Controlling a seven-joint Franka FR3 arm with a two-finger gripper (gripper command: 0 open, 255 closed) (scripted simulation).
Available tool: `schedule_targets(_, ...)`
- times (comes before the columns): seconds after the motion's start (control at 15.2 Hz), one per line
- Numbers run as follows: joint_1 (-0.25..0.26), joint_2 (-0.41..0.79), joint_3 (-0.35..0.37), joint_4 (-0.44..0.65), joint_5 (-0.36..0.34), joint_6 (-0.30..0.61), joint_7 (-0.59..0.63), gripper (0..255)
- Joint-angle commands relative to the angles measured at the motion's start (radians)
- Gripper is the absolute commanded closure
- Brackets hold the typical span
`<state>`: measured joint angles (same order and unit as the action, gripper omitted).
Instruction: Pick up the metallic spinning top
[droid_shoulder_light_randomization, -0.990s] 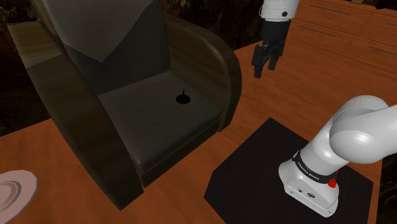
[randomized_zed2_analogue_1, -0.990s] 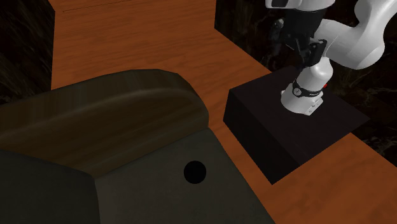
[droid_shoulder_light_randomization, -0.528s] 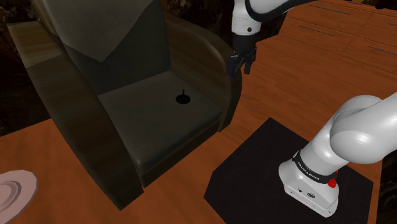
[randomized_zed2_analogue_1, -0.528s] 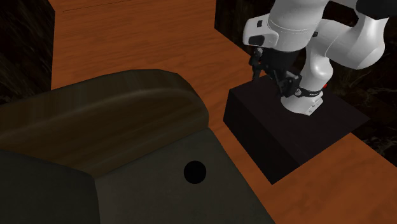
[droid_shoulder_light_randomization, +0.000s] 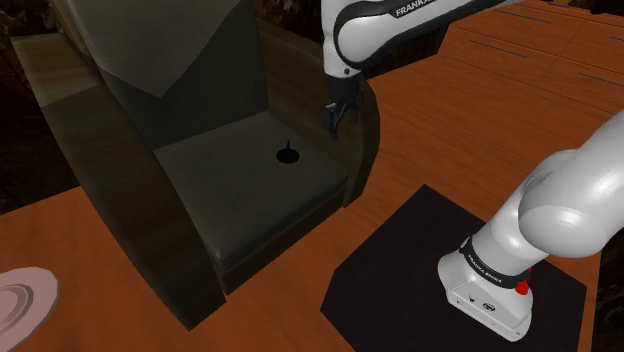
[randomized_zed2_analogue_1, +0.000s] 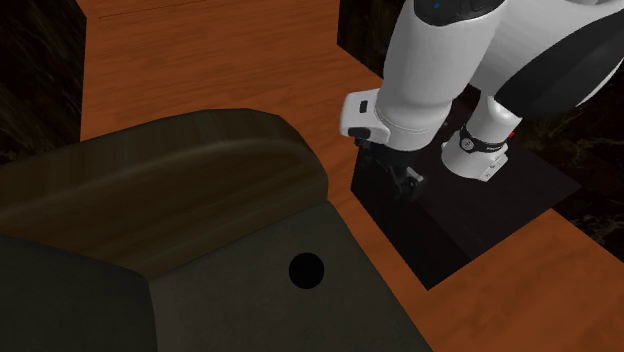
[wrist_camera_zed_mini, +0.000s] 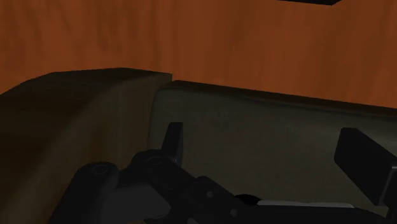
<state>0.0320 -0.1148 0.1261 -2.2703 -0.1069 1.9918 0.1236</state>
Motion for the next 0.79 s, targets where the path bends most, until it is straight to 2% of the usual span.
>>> schedule_targets(0.0, 0.004, 0.086, 0.01, 0.057, -0.03, 0.029, 0.016, 0)
schedule_targets(0.33, 0.021, 0.282, 0.02, 0.198, -0.112, 0.082, 0.055, 0)
schedule_targets(0.73, 0.061, 0.518, 0.012, 0.409, -0.207, 0.102, 0.09, 0)
